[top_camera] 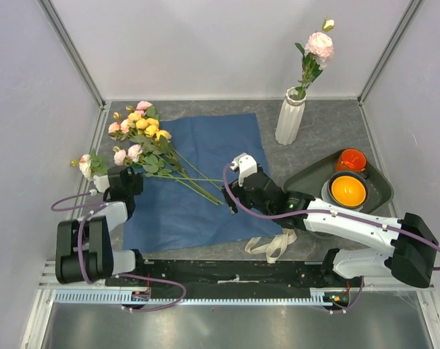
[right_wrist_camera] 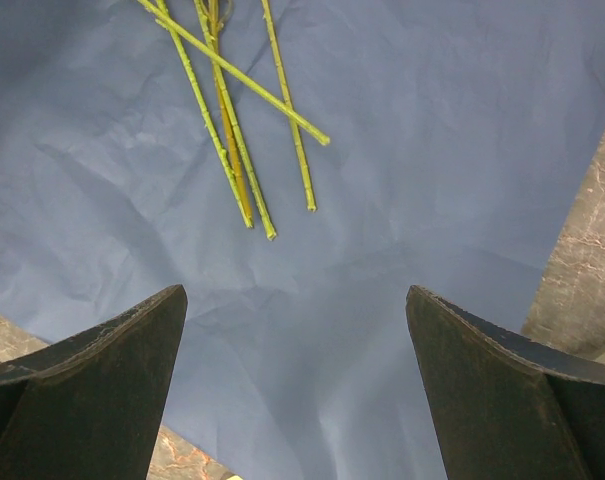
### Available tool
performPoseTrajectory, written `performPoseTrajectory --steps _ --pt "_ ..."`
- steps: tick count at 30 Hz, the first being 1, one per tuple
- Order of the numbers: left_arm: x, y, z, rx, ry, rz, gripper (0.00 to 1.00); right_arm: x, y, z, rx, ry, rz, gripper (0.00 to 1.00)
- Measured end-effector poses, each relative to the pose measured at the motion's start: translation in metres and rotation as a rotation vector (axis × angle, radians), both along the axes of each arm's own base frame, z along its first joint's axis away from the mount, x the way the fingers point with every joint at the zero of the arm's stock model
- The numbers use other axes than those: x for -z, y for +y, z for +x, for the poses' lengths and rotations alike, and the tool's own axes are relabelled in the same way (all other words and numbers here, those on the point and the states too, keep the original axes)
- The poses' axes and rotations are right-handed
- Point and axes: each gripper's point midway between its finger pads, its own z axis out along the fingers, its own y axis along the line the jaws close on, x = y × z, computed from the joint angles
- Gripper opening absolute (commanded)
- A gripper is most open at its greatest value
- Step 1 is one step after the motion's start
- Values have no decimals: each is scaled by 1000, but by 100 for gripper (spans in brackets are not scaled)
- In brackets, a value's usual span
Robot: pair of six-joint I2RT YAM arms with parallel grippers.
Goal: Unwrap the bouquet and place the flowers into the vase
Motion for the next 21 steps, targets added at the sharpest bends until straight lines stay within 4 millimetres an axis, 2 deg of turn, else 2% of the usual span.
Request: performPoseTrajectory --steps 3,6,9,12,14,17,21 --pt "-28 -1 -6 10 -78 19 2 0 -3 0 10 2 -15 98" --pt "-74 -2 -14 28 -191 68 2 -6 -4 1 18 -3 -14 98" --pt "-126 -11 -26 87 -323 155 2 -18 -4 4 23 -7 2 98" --pt "-166 -36 -32 220 -424 249 2 -36 0 6 12 -2 33 98" --pt "-187 -59 -35 351 -487 316 2 -57 4 11 0 2 76 98" --pt "-207 -95 -36 576 -547 401 2 -96 15 15 -69 17 182 98" --pt "-247 -146 -34 879 -646 475 2 -147 30 12 -185 27 319 99"
